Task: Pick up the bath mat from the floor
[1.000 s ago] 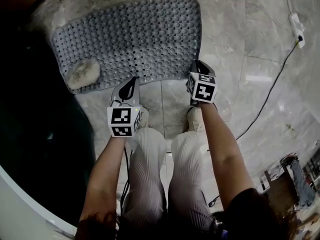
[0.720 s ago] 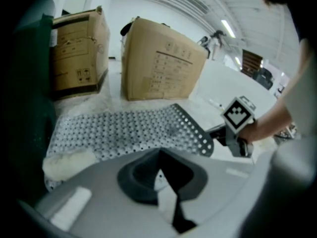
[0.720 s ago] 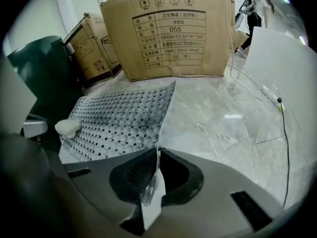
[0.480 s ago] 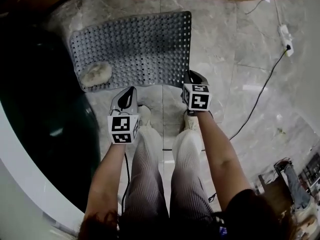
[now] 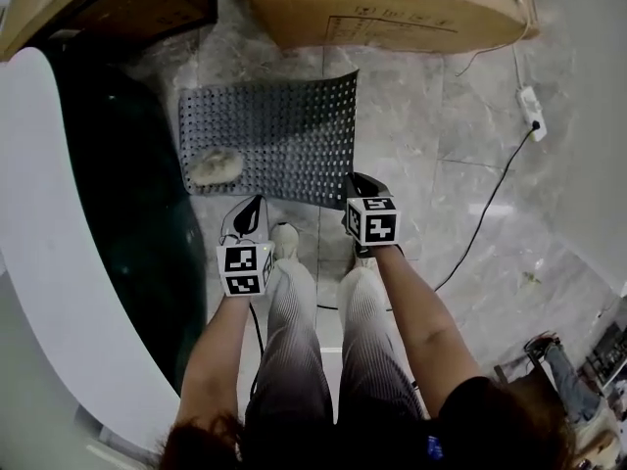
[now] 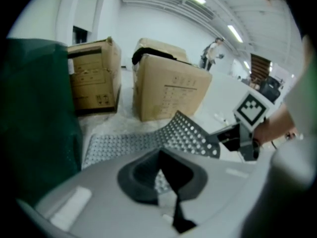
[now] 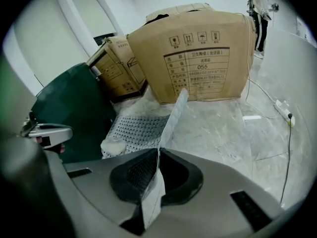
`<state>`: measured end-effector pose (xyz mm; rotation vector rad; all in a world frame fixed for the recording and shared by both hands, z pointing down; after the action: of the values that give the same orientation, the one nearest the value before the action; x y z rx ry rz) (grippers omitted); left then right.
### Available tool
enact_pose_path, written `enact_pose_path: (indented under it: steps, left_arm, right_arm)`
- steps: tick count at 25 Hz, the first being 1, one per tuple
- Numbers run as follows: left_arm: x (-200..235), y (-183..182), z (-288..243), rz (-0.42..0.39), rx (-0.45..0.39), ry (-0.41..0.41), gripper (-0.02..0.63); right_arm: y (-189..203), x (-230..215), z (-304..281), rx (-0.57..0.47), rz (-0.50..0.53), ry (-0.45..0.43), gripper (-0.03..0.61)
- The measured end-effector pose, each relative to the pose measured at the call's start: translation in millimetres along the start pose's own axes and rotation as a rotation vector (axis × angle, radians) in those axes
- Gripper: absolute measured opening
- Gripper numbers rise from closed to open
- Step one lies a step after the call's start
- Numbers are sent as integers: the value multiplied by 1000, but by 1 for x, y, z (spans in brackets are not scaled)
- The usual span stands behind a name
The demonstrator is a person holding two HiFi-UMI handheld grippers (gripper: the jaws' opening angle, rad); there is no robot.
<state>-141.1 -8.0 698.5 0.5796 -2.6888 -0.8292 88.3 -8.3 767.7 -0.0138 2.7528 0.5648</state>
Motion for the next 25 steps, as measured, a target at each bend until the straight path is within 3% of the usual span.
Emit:
enact_pose_path:
  steps: [10, 16, 25]
  left_arm:
    - [7, -41, 82, 21, -53, -55, 6]
    - [8, -69, 129, 86, -91, -71, 6]
    - [-9, -101, 197, 164, -155, -54, 6]
  right_arm:
    - [-49, 72, 79, -31, 17, -126, 14]
    - [-75, 105, 128, -63, -49, -151, 14]
    - [-107, 134, 206, -117, -42, -177, 14]
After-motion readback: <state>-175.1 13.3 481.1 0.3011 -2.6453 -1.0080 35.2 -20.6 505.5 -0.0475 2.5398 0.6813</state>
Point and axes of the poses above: the fingertips, and each gripper's own axes: z backward along the fingers, x to its left, y out of its underside, the point moved 6 cm from there along z, backward along the fingers, and after that the axes turned 1 degree about x, right-handed, at the moved point
